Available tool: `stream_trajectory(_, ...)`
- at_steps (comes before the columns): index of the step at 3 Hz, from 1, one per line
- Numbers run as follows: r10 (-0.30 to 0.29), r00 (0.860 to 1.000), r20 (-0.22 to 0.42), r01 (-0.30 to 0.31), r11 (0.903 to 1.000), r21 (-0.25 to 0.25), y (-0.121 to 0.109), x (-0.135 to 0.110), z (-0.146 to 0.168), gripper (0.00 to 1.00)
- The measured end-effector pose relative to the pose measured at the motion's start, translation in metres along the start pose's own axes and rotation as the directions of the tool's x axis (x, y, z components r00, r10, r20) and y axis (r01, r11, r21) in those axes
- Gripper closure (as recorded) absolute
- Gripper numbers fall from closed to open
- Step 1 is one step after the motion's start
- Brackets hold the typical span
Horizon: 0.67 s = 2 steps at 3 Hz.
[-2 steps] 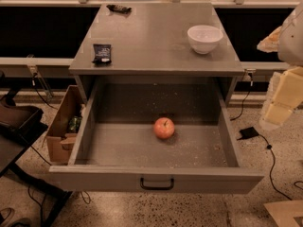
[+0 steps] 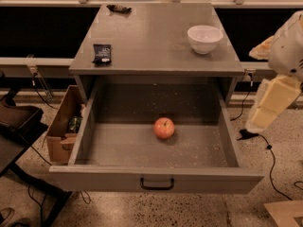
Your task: Pick apple from top drawer and place on counter
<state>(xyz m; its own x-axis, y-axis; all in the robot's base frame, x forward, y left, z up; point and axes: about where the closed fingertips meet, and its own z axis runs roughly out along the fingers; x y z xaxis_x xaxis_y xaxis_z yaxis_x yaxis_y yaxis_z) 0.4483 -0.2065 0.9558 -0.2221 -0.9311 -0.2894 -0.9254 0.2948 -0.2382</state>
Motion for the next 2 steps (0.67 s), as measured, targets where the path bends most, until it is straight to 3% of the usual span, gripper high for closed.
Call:
stream_trajectory(1,0.063,0.982,0.179,-0.043,0.9930,-0.110,0.020,-0.011,0.082,0.00)
stream_trajectory(2,0.120,0.919,0.377,-0.047,0.9792,-0.197,0.036,-0.040,0.151,0.00)
